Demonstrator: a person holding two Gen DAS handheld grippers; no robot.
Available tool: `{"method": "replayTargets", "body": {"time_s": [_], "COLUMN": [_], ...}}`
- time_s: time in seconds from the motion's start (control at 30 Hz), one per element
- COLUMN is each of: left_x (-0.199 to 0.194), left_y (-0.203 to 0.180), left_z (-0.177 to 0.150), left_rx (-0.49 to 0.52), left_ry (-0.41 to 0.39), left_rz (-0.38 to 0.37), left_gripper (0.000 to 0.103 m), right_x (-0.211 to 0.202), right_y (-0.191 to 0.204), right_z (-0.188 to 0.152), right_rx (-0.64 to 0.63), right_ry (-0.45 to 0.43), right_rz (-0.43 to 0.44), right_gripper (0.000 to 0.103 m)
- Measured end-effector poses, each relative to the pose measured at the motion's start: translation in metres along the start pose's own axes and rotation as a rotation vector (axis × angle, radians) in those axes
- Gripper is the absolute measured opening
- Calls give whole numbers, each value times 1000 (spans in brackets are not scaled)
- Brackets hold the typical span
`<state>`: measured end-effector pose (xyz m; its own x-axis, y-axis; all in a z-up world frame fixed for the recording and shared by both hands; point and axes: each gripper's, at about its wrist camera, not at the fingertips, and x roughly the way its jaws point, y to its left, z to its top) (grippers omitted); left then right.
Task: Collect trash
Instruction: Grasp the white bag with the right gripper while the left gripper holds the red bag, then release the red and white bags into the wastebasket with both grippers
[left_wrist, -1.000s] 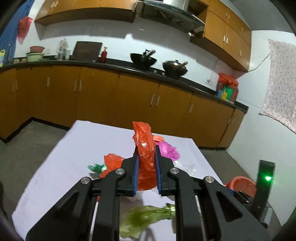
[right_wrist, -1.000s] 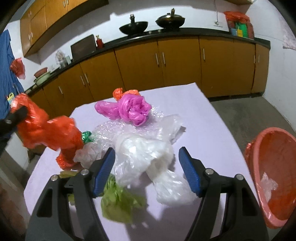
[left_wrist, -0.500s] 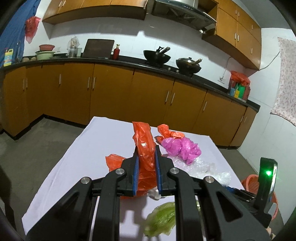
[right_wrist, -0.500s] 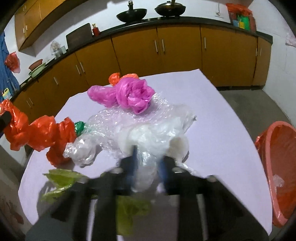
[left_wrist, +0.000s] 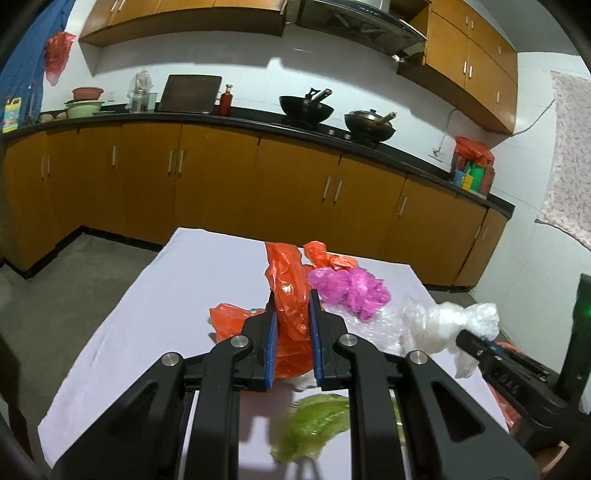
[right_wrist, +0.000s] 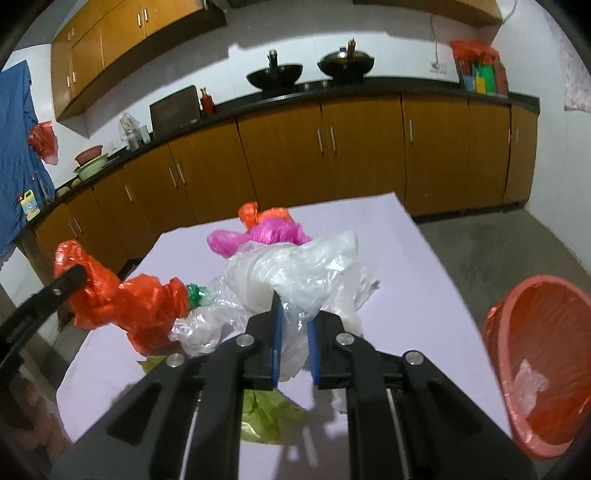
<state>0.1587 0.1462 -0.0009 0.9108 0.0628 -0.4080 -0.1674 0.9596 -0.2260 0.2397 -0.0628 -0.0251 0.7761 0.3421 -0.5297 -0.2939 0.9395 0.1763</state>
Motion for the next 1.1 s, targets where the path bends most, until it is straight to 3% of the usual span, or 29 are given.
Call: {"method": "replayTargets", "body": {"time_s": [0.43,0.8,1.1], "left_x": [-16,-19,-12], "left_y": [-35,-100,-178], "left_z": [3,-6,-19], "left_rx": [16,66,120], "left_ry": [-11,10,57], "left_rz": [-112,-264,-428], "left_gripper": [15,15,15], "right_x": [-66,-124,-160], "right_y": [-41,-109,-174], "right_z": [1,-8,-35], "right_rx": [76,166,239], "right_ry": [-121,-203,-209], "right_rz": [-53,-209,-363], "right_gripper": [13,13,13]}}
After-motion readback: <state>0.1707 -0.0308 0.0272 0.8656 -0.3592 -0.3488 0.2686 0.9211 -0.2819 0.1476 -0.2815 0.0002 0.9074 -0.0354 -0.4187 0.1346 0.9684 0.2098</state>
